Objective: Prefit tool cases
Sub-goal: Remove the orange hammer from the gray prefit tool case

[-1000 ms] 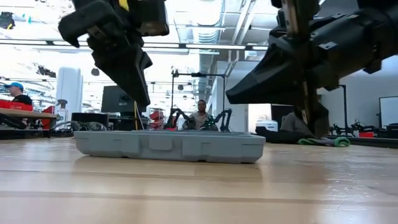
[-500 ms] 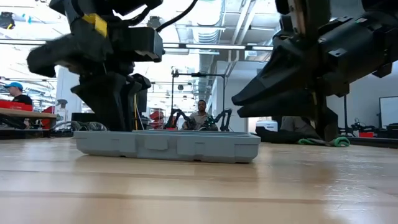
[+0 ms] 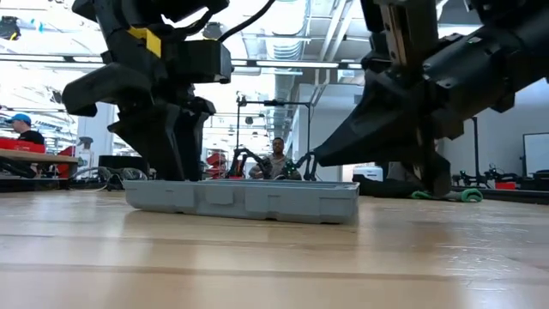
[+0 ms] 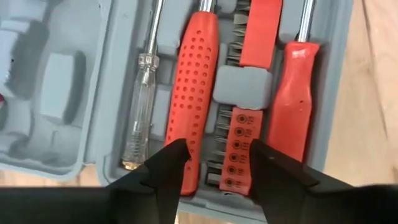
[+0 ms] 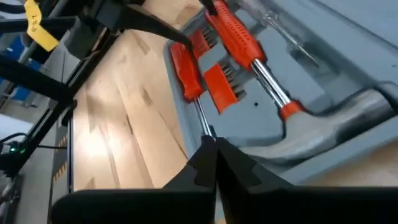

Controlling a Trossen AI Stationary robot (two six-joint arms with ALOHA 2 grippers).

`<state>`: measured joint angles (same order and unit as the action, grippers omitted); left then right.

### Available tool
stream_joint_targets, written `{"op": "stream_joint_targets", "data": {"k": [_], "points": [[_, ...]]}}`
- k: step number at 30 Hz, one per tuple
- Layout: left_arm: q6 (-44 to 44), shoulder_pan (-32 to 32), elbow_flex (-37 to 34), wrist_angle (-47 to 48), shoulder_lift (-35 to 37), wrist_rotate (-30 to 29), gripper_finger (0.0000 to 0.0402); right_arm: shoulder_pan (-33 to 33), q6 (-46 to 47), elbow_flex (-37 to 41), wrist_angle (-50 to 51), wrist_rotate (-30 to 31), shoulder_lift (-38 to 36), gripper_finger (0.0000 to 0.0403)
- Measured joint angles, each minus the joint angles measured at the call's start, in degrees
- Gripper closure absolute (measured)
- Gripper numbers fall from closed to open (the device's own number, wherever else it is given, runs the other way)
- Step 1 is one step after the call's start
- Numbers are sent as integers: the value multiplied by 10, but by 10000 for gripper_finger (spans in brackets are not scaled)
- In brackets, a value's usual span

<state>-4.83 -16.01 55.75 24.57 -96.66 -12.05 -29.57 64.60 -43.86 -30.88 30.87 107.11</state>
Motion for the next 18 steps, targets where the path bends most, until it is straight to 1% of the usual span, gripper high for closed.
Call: {"op": "stream_joint_targets", "data": {"k": [4,13,18], "points": [[23,0,0,0,0,-12,229,12,11,0,18,-29,0,394],[51,26,0,-16,0,-12,228,12,16,0,27,-38,0,400],[64,44,0,-17,-15,29,228,12,15,0,25,-38,0,401]]}}
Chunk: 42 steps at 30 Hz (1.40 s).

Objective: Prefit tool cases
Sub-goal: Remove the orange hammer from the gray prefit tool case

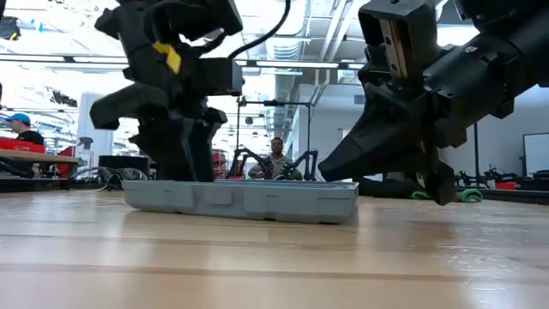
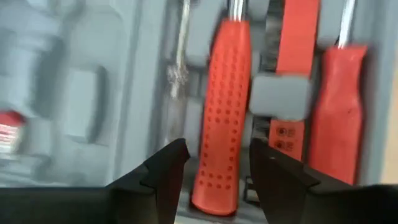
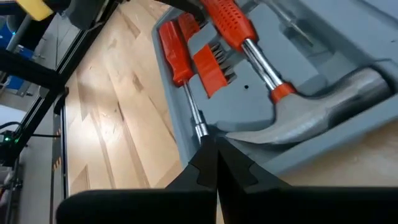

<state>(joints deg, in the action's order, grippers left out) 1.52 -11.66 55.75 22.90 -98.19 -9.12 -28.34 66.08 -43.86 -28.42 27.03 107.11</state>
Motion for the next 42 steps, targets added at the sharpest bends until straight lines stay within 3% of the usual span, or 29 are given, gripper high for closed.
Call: {"op": "stream_joint_targets", "data": {"k": [7,18,28,32,35,39,42], "points": [[15,-1,3,-2,-19,11,234,0,-4,0,-13,0,0,402],[53,-1,1,16,-20,25,306,4,-12,0,-23,0,0,402],[45,0,6,-12,-76,43,244,4,-16,0,-24,0,0,402],[30,-1,6,-24,-82,25,239,3,-16,0,-25,0,0,402],[24,-1,4,-36,-80,14,261,2,-16,0,-25,0,0,402],[-3,-1,4,-37,-81,6,321,2,-16,0,-25,0,0,402],[-26,-3,4,-41,-82,7,323,2,-16,0,-27,0,0,402]]}}
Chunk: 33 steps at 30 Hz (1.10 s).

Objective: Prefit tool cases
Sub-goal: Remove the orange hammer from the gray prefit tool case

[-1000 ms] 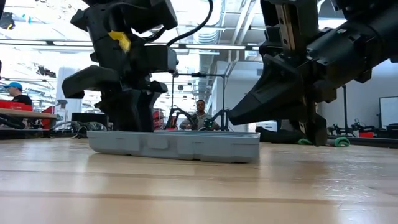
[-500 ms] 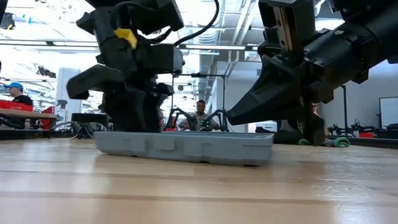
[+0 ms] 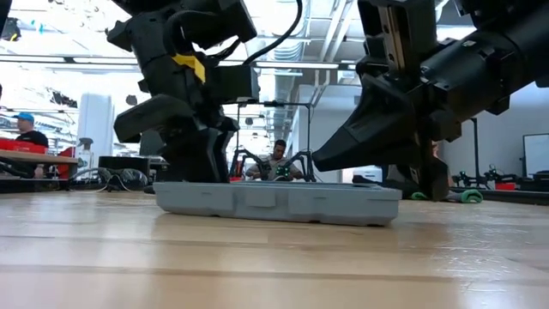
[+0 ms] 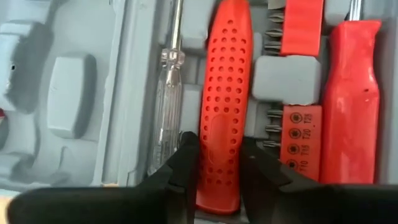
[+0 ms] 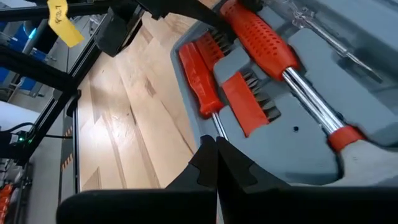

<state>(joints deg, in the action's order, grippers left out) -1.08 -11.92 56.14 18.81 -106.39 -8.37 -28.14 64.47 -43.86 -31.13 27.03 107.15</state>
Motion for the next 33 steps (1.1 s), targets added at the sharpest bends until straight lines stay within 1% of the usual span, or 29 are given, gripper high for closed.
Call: {"op": "stream_joint_targets", "data": {"k": [4,10,13,18,21,24,25,27,28,31,33], "points": [[-23,-4,-1,2,12,3,323,-2,0,0,-5,5,0,402],[-44,-4,-7,20,60,9,323,-16,-16,0,-40,29,0,402],[-58,-3,-8,25,76,10,323,-21,-19,0,-47,32,0,402],[-70,-2,-8,11,85,8,329,-21,-10,0,-32,33,0,402],[-76,-2,-7,0,85,8,332,-22,-8,0,-29,46,0,402],[-80,-2,-7,-5,86,8,344,-20,3,0,-22,49,0,402],[-81,-2,-6,-6,87,9,354,-19,8,-1,-15,49,0,402],[-85,-2,-3,-19,89,21,393,-18,25,0,13,50,0,402],[-86,-2,-3,-21,89,23,400,-18,34,0,26,49,0,402],[-89,-2,-5,-24,87,26,398,-18,61,0,53,47,0,402],[-89,-2,-4,-31,88,25,398,-18,63,0,57,46,0,402]]}}
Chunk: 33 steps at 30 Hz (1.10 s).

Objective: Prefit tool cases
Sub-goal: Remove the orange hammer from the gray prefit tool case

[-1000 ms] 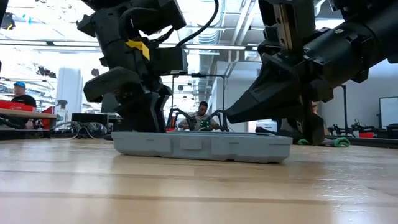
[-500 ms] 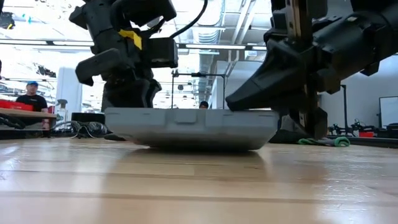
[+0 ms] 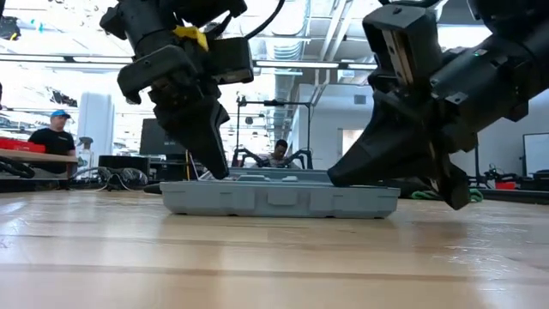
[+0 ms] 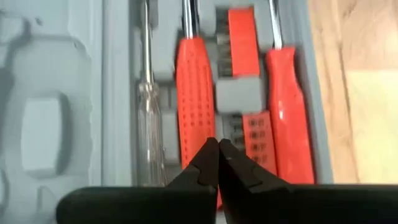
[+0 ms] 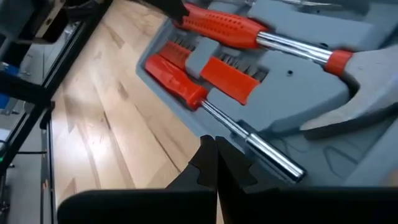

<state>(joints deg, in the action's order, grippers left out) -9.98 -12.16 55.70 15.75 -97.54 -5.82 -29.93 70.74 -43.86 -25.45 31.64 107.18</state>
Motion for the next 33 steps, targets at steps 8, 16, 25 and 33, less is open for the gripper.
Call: {"op": "stream_joint_targets", "data": {"k": [8,16,25,33], "points": [[16,0,0,3,0,2,399,0,-16,0,-15,-1,0,403],[43,0,0,26,0,-3,400,2,-37,0,-38,-1,0,403],[78,0,1,32,-1,4,365,8,-38,0,-37,-1,0,391],[69,0,1,32,-7,-6,261,8,-39,0,-37,-1,0,393]]}}
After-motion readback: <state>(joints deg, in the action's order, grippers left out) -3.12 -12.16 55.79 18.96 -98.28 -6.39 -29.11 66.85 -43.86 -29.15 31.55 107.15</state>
